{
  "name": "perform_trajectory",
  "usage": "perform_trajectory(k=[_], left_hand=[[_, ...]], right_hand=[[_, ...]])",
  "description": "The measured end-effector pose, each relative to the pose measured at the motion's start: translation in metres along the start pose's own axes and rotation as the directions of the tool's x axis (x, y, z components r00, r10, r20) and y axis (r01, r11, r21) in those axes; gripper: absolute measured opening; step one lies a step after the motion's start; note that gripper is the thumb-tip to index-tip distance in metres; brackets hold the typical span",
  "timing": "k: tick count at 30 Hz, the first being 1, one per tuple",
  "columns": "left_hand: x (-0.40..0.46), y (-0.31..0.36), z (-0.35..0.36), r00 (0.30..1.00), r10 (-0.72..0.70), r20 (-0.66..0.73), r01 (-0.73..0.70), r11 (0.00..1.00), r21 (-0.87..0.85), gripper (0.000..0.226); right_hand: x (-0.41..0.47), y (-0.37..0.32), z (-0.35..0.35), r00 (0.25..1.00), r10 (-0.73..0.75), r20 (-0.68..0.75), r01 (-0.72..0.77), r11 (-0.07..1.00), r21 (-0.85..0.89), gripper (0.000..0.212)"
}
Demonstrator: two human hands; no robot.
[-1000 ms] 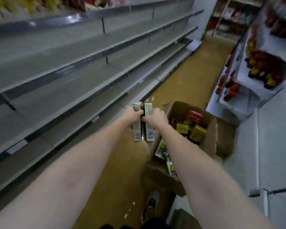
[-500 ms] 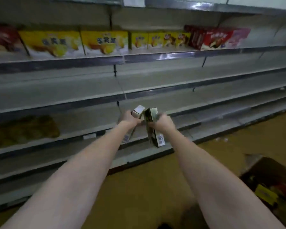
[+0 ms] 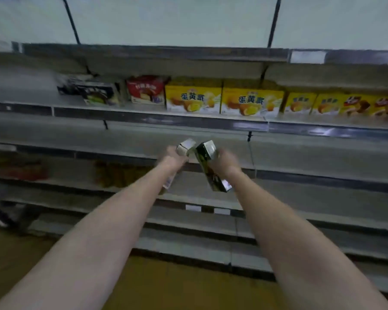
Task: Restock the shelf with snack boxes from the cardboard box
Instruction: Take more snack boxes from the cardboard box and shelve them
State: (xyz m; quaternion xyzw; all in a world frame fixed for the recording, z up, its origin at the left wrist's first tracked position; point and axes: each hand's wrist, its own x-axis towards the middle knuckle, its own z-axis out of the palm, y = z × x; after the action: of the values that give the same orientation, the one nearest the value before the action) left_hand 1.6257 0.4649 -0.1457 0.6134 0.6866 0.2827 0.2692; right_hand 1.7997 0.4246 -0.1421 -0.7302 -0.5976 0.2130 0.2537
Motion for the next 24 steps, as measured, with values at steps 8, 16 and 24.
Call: perform_trajectory(k=[8, 16, 24], left_hand=[[0.029, -0.007, -0.08, 0.956, -0.019, -0.292, -0.009, 0.996, -0.094, 0.077], [0.044, -0.016, -0.132, 0.9, 0.021, -0.436, 0.042, 0.99, 0.135, 0.037], [0.082, -0.029, -0.177, 0.846, 0.01, -0.534, 0.111, 0.975, 0.194, 0.029]], right_hand=[[0.055, -0.091, 0.016, 0.978, -0.206, 0.016, 0.203, 0.971, 0.126, 0.035], [0.082, -0.149, 0.034, 0.919, -0.393, 0.033, 0.384, 0.911, 0.146, 0.031], [0.113, -0.204, 0.05, 0.898, -0.439, -0.039, 0.439, 0.887, 0.142, 0.038]])
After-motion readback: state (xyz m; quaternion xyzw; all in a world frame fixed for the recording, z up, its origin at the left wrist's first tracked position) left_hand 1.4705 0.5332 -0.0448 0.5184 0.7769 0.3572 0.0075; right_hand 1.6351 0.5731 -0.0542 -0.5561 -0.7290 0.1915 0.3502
